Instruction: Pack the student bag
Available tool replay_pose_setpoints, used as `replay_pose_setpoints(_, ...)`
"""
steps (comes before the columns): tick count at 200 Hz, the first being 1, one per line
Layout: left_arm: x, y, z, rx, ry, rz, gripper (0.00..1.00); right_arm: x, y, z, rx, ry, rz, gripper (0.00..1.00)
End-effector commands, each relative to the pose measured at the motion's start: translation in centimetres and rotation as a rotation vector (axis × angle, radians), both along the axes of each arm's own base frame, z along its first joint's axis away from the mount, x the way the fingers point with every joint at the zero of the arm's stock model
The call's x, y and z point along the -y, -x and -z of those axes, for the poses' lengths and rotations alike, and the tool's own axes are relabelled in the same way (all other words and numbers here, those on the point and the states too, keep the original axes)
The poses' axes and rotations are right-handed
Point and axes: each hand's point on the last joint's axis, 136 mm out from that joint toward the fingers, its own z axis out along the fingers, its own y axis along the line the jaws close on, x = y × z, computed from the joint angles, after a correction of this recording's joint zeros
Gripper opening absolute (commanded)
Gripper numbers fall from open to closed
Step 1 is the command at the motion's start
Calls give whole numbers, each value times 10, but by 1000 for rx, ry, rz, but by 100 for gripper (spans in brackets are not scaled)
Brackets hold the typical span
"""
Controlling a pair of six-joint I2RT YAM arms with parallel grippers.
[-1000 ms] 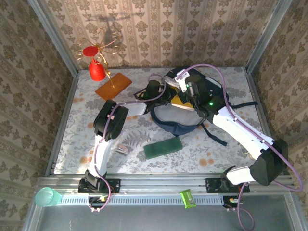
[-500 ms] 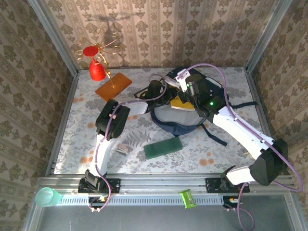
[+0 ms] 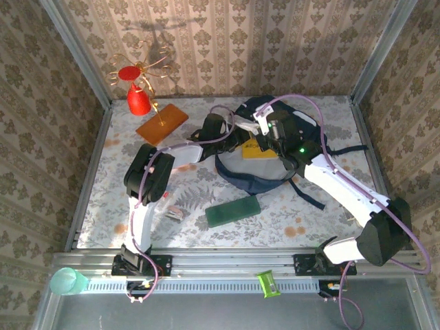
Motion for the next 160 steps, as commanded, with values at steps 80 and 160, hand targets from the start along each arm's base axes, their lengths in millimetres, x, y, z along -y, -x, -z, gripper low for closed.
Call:
replay_pose_setpoints(80, -132, 50, -20, 142, -237, -106, 55, 33, 21, 25, -36, -130, 115, 0)
replay_pose_setpoints(160, -208, -8, -19, 265, -679, -136, 64, 18, 47, 100, -270, -200, 83, 46)
